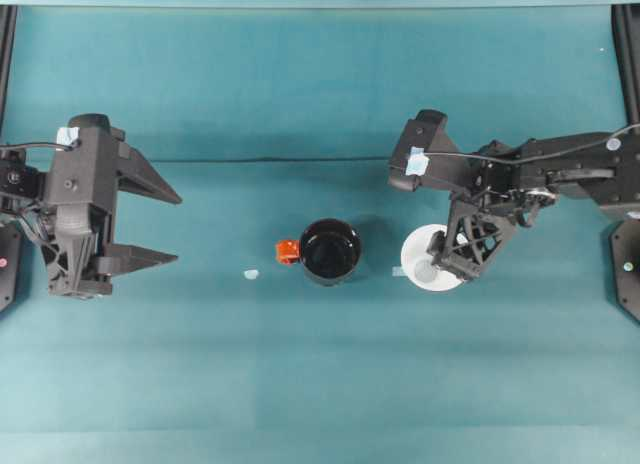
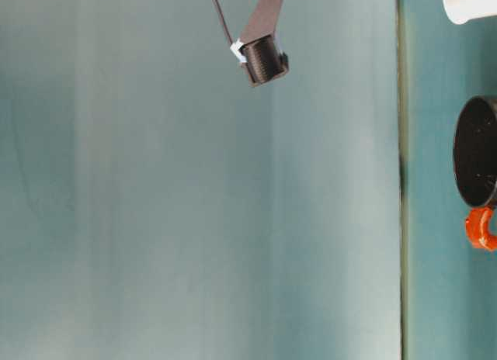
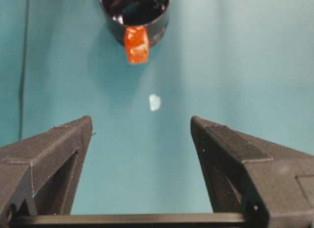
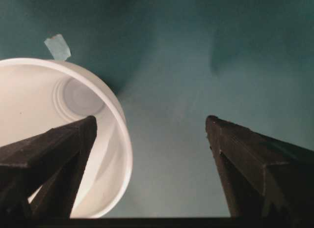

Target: Put the paper cup into the moved red handle cup holder.

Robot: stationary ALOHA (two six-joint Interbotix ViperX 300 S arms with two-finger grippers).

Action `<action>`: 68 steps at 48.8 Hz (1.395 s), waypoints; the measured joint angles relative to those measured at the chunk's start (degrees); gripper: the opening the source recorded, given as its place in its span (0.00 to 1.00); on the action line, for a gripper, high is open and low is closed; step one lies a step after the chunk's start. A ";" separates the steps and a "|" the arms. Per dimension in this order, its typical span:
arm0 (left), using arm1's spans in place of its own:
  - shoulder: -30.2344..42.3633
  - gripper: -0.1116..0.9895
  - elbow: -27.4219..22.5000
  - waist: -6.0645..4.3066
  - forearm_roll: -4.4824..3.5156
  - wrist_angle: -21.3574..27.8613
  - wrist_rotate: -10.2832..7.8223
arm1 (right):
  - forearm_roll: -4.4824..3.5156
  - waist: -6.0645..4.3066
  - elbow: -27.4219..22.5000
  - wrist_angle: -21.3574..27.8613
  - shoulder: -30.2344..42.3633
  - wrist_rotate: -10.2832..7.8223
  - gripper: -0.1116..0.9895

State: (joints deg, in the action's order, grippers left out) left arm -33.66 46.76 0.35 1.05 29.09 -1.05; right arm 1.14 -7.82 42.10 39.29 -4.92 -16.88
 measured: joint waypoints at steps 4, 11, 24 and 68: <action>0.00 0.87 -0.09 0.00 0.00 0.09 0.09 | 0.00 0.00 0.00 -0.26 0.44 0.00 0.95; 0.00 0.87 0.00 0.00 0.00 0.00 0.09 | 0.00 0.00 0.00 -0.79 1.14 0.00 0.93; 0.00 0.87 0.00 0.00 -0.09 0.00 0.18 | 0.09 -0.09 0.09 -1.49 2.72 -0.09 0.55; -0.26 0.87 0.00 -0.26 0.00 0.09 0.26 | 1.49 0.62 -1.14 -2.02 3.16 -0.18 0.02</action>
State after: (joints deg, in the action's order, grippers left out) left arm -33.93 46.76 0.09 1.05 29.18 -0.79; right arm 2.64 -7.21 40.96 37.27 -1.76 -17.05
